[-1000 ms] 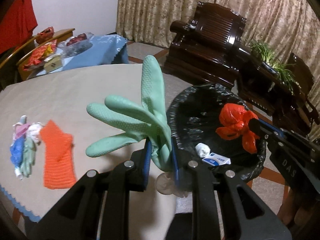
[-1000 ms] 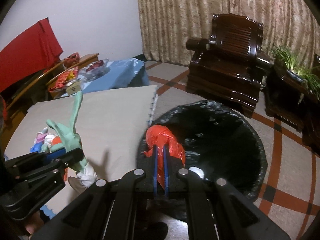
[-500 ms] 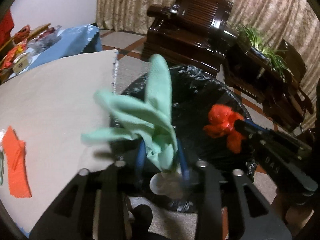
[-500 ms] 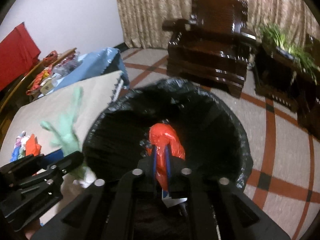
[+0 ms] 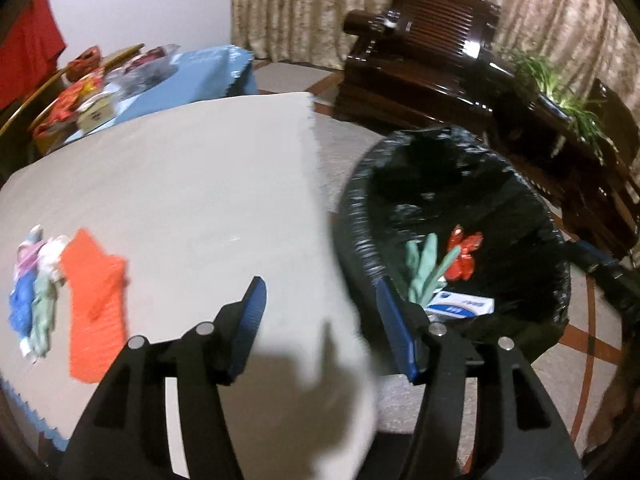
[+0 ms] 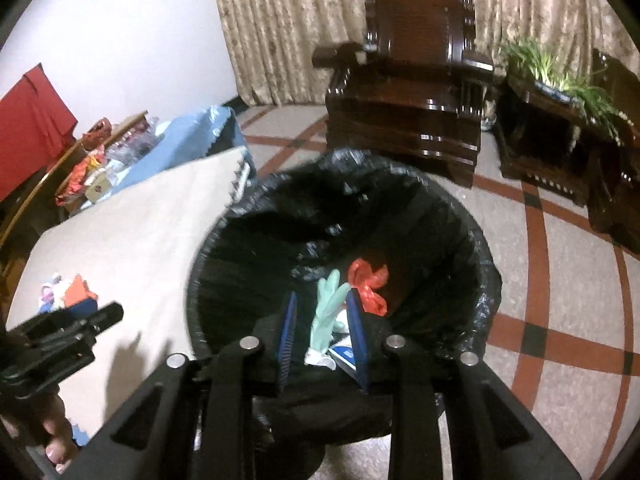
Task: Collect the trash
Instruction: 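Open both tools to drop the glove and red bag into the bin, then move both open tools back over the remaining trash, then grasp the orange foam mesh with the right tool while the left grasps the blue plastic bag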
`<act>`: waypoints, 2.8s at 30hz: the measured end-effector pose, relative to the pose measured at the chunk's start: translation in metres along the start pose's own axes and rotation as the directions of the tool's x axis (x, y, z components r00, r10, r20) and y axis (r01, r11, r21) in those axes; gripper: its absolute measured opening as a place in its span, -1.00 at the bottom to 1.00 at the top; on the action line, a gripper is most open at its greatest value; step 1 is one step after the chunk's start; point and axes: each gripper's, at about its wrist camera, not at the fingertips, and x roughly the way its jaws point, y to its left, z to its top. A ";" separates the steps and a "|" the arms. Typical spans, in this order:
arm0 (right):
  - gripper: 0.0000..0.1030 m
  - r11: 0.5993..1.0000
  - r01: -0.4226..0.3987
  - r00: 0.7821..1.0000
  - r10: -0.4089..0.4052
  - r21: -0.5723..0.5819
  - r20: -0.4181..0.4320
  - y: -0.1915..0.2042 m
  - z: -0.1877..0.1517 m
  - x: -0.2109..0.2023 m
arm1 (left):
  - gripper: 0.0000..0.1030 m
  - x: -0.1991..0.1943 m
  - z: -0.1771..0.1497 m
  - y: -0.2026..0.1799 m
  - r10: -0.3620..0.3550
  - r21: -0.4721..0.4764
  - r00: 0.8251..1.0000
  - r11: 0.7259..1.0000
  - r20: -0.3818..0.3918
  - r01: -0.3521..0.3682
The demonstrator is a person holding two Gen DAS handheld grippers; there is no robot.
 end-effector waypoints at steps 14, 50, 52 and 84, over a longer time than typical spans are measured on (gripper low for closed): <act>-0.48 0.970 -0.196 0.981 0.194 -0.145 -0.026 0.147 -0.014 -0.031 | 0.27 -0.071 -0.030 0.120 0.140 -0.098 0.988 0.986 0.063 -0.133; -0.48 0.860 -0.342 0.939 0.302 -0.378 -0.164 0.397 -0.083 0.055 | 0.41 -0.065 -0.093 0.368 0.306 -0.282 0.952 0.916 0.035 -0.284; -0.48 0.861 -0.339 0.940 0.296 -0.380 -0.169 0.400 -0.084 0.064 | 0.40 -0.056 -0.091 0.372 0.301 -0.279 0.953 0.918 0.027 -0.282; -0.99 0.841 -0.346 0.936 0.279 -0.416 -0.214 0.425 -0.077 0.110 | -0.90 -0.036 -0.074 0.379 0.235 -0.274 0.971 0.938 0.050 -0.213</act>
